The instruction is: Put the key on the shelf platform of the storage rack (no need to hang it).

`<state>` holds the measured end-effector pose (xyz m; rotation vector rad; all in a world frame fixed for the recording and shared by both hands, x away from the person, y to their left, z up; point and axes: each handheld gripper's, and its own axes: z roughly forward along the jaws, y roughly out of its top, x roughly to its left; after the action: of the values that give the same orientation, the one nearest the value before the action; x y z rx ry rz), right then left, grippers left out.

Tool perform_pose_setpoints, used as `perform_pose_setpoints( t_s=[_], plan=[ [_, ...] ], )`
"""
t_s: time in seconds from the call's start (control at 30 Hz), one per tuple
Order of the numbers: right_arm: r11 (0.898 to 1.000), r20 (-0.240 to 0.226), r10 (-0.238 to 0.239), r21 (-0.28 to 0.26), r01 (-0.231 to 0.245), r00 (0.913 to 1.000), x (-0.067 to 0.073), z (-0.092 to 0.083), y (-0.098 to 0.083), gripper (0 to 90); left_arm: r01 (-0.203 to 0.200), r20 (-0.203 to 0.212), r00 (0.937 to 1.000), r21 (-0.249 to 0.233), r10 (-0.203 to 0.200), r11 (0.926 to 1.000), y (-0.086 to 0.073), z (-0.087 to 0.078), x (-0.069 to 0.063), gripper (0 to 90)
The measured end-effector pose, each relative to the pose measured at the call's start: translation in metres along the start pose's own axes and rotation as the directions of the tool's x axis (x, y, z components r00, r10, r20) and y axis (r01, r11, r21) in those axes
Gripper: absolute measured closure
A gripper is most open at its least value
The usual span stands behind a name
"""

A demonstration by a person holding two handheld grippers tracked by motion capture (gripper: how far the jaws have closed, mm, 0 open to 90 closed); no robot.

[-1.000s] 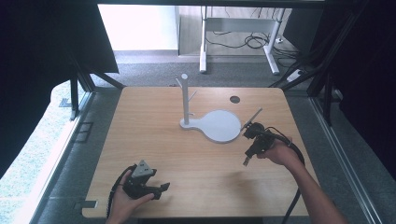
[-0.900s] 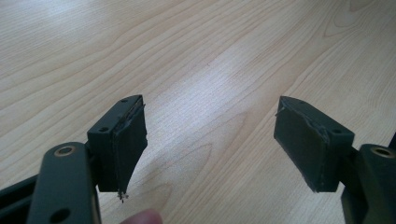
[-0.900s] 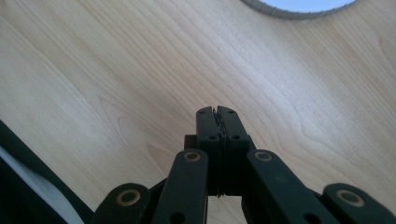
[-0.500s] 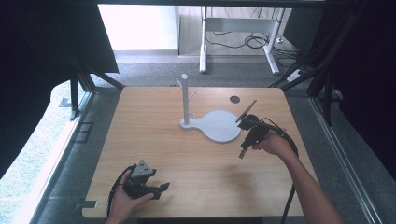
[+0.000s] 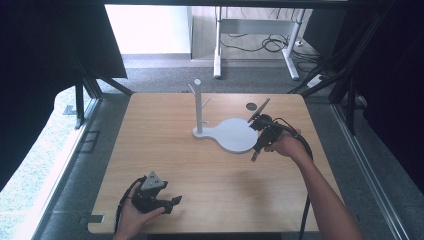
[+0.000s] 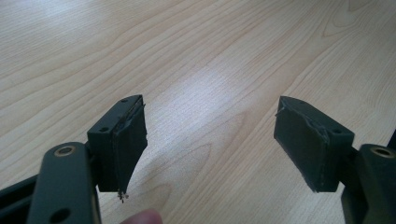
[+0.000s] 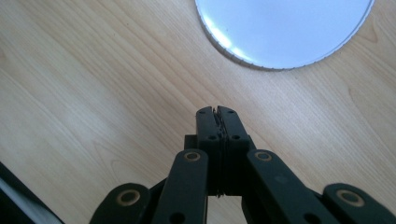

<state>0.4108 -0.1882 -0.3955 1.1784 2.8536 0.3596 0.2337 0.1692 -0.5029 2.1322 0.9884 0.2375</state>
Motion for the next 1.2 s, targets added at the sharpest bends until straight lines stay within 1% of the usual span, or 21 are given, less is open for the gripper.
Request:
perform_pose_setpoints(
  t_s=[0.1,0.37,0.5,0.63,0.83,0.93,1.03,1.1,1.13,1.2],
  plan=[
    [1.0,-0.004,0.008,0.003,-0.008,1.0,-0.001,0.002,0.005,90.0,0.001,0.003,1.0,-0.001,-0.001,1.0,0.0,0.0,0.0,25.7],
    [1.0,-0.004,-0.003,0.014,0.003,1.0,-0.002,0.007,0.02,90.0,-0.002,0.003,1.0,0.007,0.002,1.0,0.0,0.002,0.0,25.7],
    [1.0,-0.005,0.006,-0.013,-0.007,1.0,-0.006,0.005,0.029,90.0,-0.002,0.004,1.0,0.006,0.002,1.0,0.0,0.002,0.0,25.7],
    [1.0,-0.006,0.017,-0.017,-0.017,0.9998,-0.01,0.005,0.037,90.0,0.001,0.005,1.0,0.001,-0.001,1.0,0.0,0.001,0.001,25.7],
    [0.999,-0.01,0.039,-0.019,-0.039,0.9992,-0.016,0.009,0.046,90.0,0.001,0.005,1.0,0.003,-0.002,1.0,-0.001,0.0,0.002,25.7],
    [0.999,-0.012,0.048,-0.017,-0.048,0.9988,-0.018,0.011,0.05,90.0,0.003,0.004,1.0,0.001,-0.003,1.0,-0.001,0.0,0.002,25.7],
    [0.999,-0.008,0.044,-0.013,-0.044,0.999,-0.021,0.013,0.053,90.0,0.004,0.003,1.0,-0.001,-0.004,1.0,0.0,0.0,0.002,25.7],
    [0.999,-0.011,0.049,-0.014,-0.049,0.9987,-0.023,0.015,0.056,90.0,0.008,0.004,1.0,-0.003,-0.008,1.0,-0.001,0.0,0.002,25.7],
    [0.998,-0.009,0.056,-0.009,-0.057,0.9984,-0.023,0.016,0.057,90.0,0.008,0.003,1.0,-0.004,-0.008,1.0,0.0,0.0,0.002,25.7],
    [0.998,0.001,0.056,0.005,-0.056,0.9984,-0.024,0.019,0.06,90.0,0.008,0.005,1.0,-0.005,-0.008,1.0,0.0,-0.001,0.002,25.7]
  ],
)
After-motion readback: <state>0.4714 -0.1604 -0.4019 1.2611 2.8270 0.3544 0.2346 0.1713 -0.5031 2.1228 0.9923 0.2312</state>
